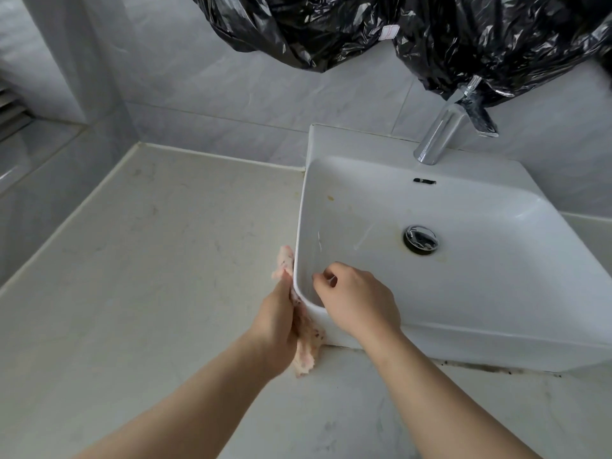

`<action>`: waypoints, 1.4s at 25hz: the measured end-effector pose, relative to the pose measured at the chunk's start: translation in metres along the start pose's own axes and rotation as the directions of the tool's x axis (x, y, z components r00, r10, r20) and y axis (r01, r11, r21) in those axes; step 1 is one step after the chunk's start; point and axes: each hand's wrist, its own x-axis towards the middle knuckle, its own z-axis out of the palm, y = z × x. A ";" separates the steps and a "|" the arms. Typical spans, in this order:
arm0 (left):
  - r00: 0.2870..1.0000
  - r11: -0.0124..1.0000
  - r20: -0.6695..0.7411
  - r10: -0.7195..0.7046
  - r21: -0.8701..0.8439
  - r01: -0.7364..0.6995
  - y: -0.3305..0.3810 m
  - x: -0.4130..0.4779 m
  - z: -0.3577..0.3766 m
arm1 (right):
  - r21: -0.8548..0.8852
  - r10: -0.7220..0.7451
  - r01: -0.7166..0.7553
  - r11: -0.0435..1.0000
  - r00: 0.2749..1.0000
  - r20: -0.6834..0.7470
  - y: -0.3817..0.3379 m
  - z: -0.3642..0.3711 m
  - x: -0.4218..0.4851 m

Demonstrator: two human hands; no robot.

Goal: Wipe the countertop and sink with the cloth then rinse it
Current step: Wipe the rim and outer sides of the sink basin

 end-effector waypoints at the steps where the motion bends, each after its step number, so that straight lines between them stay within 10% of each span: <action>1: 1.000 1.000 0.005 0.001 -0.029 -0.001 -0.001 -0.004 -0.001 | 0.002 0.004 -0.004 1.000 1.000 0.010 0.000 0.000 0.000; 15: 0.982 0.926 -0.006 0.189 0.334 -0.176 0.037 0.029 0.003 | -0.070 -0.023 0.038 0.997 0.978 0.210 0.010 -0.003 0.028; 21: 0.973 0.961 0.206 0.109 0.230 -0.156 0.051 0.055 0.000 | -0.146 0.114 -0.063 0.987 0.921 0.373 0.027 0.004 0.068; 35: 0.973 0.957 0.180 0.144 0.224 -0.183 0.042 0.056 -0.004 | -0.115 0.108 -0.072 0.991 0.931 0.349 0.023 0.013 0.092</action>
